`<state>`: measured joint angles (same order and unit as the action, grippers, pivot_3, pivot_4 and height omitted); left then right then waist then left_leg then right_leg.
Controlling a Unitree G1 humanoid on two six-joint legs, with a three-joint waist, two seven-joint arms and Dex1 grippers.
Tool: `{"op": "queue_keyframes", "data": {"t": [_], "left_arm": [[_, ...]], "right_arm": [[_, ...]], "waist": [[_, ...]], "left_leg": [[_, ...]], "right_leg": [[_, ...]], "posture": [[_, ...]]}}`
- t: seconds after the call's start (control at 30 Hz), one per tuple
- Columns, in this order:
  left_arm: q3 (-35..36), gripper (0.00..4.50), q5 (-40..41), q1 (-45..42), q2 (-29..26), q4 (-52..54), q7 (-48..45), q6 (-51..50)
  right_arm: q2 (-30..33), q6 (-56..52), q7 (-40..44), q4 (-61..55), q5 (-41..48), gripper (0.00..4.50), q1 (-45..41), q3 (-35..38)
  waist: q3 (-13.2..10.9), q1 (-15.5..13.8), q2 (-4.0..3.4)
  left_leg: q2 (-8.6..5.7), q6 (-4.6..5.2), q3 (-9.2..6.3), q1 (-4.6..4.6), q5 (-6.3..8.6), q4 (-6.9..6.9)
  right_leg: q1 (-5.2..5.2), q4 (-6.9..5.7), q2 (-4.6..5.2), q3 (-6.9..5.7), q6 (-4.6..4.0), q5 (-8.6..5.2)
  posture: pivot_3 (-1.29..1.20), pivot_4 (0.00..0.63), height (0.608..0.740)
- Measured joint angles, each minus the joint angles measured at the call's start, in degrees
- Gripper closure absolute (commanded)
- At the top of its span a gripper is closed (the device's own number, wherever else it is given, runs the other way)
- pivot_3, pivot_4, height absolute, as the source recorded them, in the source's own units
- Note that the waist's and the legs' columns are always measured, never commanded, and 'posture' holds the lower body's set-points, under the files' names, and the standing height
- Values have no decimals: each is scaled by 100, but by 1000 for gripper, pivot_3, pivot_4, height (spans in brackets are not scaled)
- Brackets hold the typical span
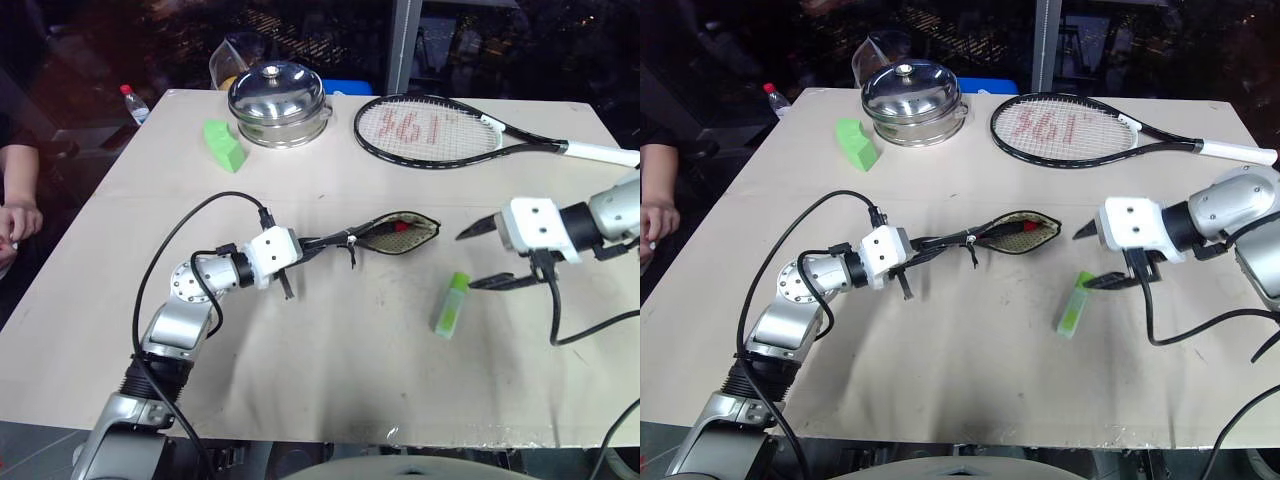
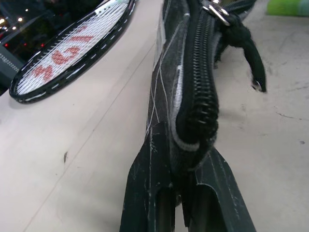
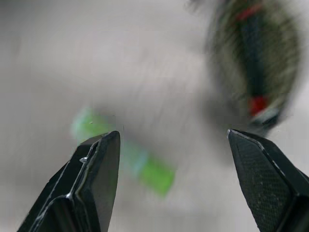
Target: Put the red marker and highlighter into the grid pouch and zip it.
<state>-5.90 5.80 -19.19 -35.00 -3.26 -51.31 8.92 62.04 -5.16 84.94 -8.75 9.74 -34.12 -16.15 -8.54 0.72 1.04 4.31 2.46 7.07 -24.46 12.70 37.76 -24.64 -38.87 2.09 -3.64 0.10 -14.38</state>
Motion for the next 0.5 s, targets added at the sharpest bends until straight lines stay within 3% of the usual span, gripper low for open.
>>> {"op": "queue_keyframes", "data": {"t": [0.13, 0.27, 0.37, 0.4, 0.43, 0.47, 0.5], "left_arm": [[23, 4500, 1, -38, -37, -27, -28, 28], [61, 4500, 7, 53, -54, 51, -23, 33], [81, 4500, 1, 178, -61, 164, -3, 13], [88, 4500, 1, 219, -68, 192, 19, -3], [91, 4500, -3, 260, -70, 223, 37, -26], [93, 4500, -4, 272, -72, 231, 45, -34], [93, 4500, -5, 275, -72, 231, 49, -36]], "right_arm": [[-521, 1657, 120, 902, -813, 934, -135, -636], [-883, 2614, 240, 1626, -1295, 934, -363, -1062], [-1066, 2991, 380, 2117, -1490, 1651, -599, -1298], [-1072, 3034, 437, 2204, -1484, 2093, -657, -1367], [-1086, 3052, 487, 2310, -1467, 2260, -713, -1441], [-1116, 3053, 494, 2384, -1455, 2821, -732, -1443], [-1136, 3052, 494, 2424, -1453, 2990, -747, -1443]], "waist": [[-2, 4, -3], [-3, 2, -4], [-3, 4, -4], [-3, 4, -3], [-2, 6, -3], [-1, 12, 2], [-1, 16, 2]], "left_leg": [[0, -3, 15, 4, -2, 2], [1, -22, 27, 5, -13, 3], [3, -22, 34, 10, -13, 2], [7, -22, 34, 11, -13, 2], [9, -22, 36, 13, -13, 2], [12, -21, 43, 23, -13, 2], [12, -17, 47, 29, -10, 2]], "right_leg": [[-1, -3, -6, 7, 2, 0], [-1, -1, -6, 14, -12, 8], [0, -2, -7, 20, -13, 8], [0, -2, -7, 21, -13, 8], [2, -2, -7, 22, -13, 8], [7, -2, -7, 27, -13, 9], [9, -3, -7, 30, -13, 9]], "posture": [[0, 150, 740], [0, 150, 740], [0, 150, 740], [0, 150, 740], [0, 150, 740], [0, 150, 740], [0, 150, 740]]}}
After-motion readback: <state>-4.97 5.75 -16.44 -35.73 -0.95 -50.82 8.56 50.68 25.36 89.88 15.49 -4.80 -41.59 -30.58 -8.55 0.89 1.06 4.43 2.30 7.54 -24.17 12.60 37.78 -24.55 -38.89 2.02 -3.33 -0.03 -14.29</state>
